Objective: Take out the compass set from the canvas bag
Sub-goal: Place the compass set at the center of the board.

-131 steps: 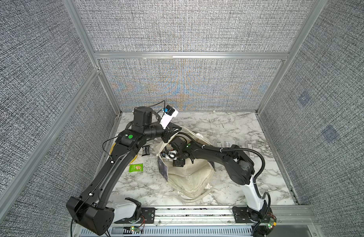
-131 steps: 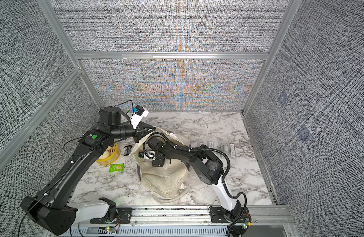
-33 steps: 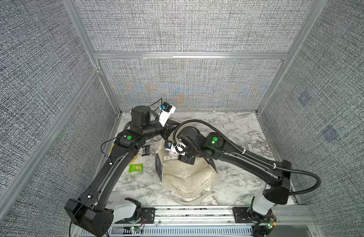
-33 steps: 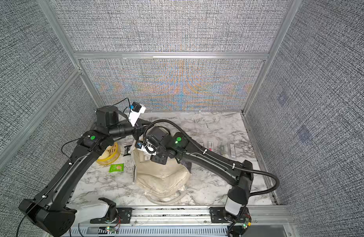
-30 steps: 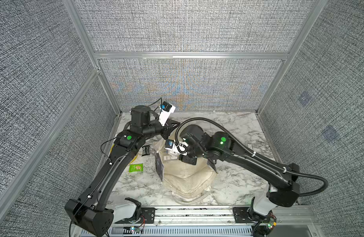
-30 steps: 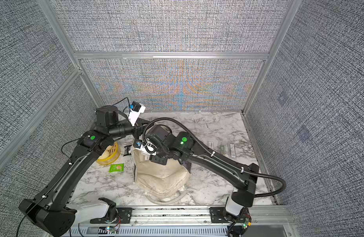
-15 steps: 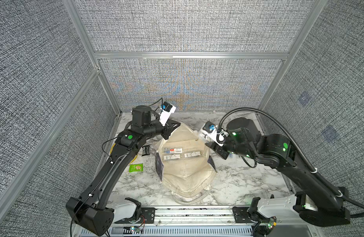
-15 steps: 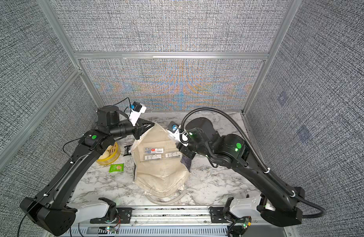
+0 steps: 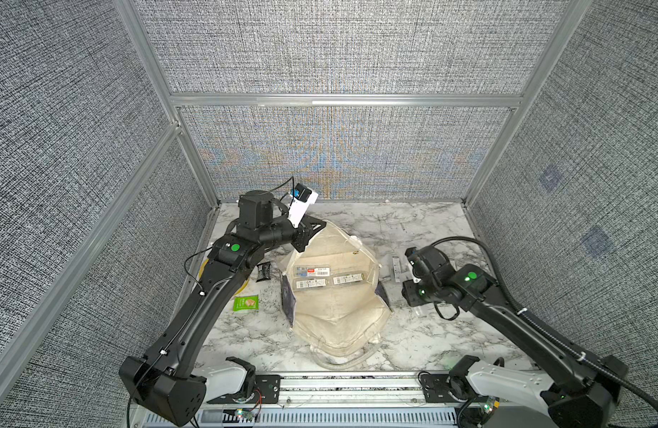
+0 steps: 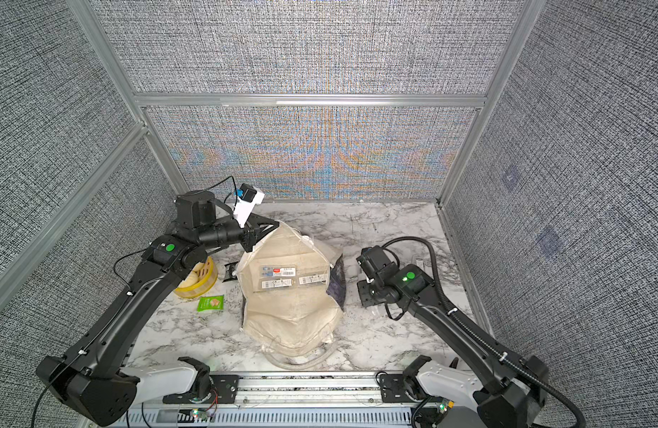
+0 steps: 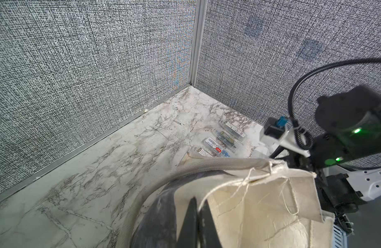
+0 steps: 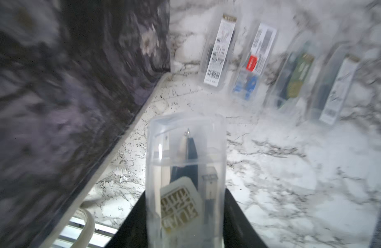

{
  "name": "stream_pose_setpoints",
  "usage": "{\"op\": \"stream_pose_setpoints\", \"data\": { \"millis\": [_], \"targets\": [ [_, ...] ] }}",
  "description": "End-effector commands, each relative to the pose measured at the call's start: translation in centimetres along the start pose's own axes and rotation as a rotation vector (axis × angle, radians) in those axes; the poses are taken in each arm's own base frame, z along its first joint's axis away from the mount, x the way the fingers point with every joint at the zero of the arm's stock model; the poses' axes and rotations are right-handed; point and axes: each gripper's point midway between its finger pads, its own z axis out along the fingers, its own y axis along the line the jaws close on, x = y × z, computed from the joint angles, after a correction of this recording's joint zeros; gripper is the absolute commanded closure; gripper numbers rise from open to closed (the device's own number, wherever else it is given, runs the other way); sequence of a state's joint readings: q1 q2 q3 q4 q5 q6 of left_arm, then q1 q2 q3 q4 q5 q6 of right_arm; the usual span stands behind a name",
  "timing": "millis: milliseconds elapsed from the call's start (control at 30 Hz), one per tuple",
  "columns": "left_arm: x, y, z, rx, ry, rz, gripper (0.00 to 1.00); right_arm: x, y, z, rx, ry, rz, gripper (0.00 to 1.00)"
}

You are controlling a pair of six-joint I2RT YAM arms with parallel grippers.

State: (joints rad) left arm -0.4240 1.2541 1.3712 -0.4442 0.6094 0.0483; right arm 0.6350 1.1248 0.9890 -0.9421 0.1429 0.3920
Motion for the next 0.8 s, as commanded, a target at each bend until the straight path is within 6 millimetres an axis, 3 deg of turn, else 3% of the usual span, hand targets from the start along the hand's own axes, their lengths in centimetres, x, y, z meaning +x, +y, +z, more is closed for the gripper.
{"op": "stream_pose_setpoints", "data": {
  "millis": [0, 133, 333, 767],
  "targets": [
    [-1.5, -0.4, -0.4, 0.010, -0.054, 0.047, 1.00, 0.6, 1.7, 3.0, -0.082, 0.019, 0.161, 0.58],
    [-1.5, -0.5, -0.6, 0.007, -0.058, 0.051, 1.00, 2.0, 1.7, 6.8, -0.062, 0.085, 0.213, 0.58],
    [-1.4, -0.5, -0.4, 0.018, -0.055, 0.046, 1.00, 3.7, 1.2, 10.0, -0.011, 0.181, 0.241, 0.57],
    [-1.3, -0.6, -0.3, 0.026, -0.053, 0.044, 1.00, 4.5, -0.6, 12.5, 0.088, 0.199, 0.239, 0.50]
  ]
}}
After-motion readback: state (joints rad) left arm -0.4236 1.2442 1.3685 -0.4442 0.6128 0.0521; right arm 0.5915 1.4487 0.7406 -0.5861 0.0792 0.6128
